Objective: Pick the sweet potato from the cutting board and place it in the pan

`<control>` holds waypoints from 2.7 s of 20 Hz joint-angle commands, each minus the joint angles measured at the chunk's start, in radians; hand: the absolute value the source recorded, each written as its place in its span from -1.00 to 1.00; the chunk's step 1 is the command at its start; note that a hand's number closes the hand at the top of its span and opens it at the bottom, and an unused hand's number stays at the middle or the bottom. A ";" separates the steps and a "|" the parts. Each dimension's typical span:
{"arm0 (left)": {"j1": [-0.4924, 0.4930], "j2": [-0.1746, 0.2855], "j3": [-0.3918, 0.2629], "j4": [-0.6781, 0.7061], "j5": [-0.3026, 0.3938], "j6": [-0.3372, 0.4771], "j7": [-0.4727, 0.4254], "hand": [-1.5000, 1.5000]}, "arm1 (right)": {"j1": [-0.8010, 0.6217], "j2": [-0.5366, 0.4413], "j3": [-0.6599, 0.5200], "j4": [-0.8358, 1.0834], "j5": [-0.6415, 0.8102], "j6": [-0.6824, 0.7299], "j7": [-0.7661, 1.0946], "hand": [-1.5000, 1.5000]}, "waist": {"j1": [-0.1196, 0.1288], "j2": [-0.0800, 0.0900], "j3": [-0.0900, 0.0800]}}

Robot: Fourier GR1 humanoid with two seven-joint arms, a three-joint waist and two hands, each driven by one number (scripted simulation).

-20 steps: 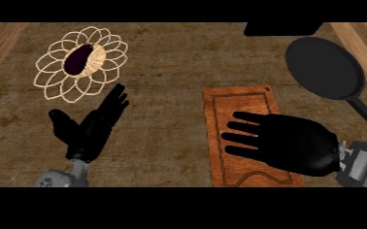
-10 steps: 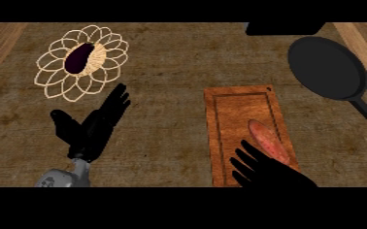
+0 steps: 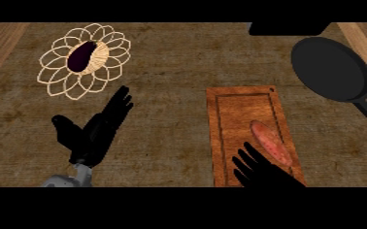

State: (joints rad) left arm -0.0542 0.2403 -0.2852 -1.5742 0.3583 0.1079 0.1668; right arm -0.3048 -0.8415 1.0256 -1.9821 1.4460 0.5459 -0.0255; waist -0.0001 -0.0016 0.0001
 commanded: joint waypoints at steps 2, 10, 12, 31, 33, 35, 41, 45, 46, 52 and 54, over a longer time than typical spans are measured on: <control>-0.058 -0.019 0.032 0.059 -0.014 -0.013 0.004 0.00 | 0.016 -0.024 -0.038 0.066 0.107 -0.130 -0.012 -1.00 | -0.003 0.002 0.000; -0.050 -0.032 0.079 0.062 -0.018 -0.062 0.012 0.00 | -0.005 0.096 -0.138 0.186 0.173 -0.130 -0.131 -1.00 | 0.003 0.002 0.000; 0.036 -0.040 0.039 -0.040 -0.046 -0.044 0.021 0.00 | 0.040 0.064 -0.168 0.152 0.179 -0.139 -0.148 -1.00 | 0.004 0.000 0.000; -0.011 -0.072 0.103 0.030 -0.071 -0.084 0.023 0.00 | 0.040 0.390 -0.439 0.468 0.184 -0.290 -0.112 1.00 | -0.013 0.008 0.002; 0.001 -0.060 0.124 0.020 -0.061 -0.077 0.028 0.00 | 0.097 0.482 -0.588 0.491 0.078 -0.225 0.019 1.00 | -0.057 0.011 0.008; 0.007 -0.063 0.142 0.019 -0.054 -0.063 0.025 0.00 | 0.129 0.576 -0.702 0.504 0.005 -0.187 0.131 1.00 | -0.099 0.017 0.015; -0.009 -0.071 0.115 0.021 -0.067 -0.077 0.018 0.00 | 0.030 0.833 -0.932 0.475 -0.016 -0.278 0.574 1.00 | -0.027 0.005 0.003; -0.003 -0.084 0.072 0.037 -0.093 -0.092 0.007 0.00 | -0.115 0.838 -0.922 0.445 -0.016 -0.427 0.805 1.00 | 0.020 0.005 0.001; -0.029 -0.075 0.095 0.028 -0.082 -0.079 0.043 0.00 | -0.125 0.839 -0.907 0.433 -0.035 -0.486 0.835 1.00 | 0.021 0.004 0.002; -0.025 -0.088 0.075 0.046 -0.100 -0.094 0.012 0.00 | -0.235 0.841 -0.945 0.514 -0.151 -0.797 0.931 1.00 | 0.032 0.010 0.002; -0.001 -0.085 0.077 0.025 -0.092 -0.101 0.013 0.00 | -0.249 0.841 -1.018 0.503 -0.203 -0.835 0.865 1.00 | 0.021 0.006 0.001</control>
State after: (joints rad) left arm -0.0752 0.1524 -0.2002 -1.5378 0.2720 0.0177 0.1898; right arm -0.4962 -0.0063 0.0789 -1.5134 1.3223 -0.1468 0.8423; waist 0.0181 0.0043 0.0012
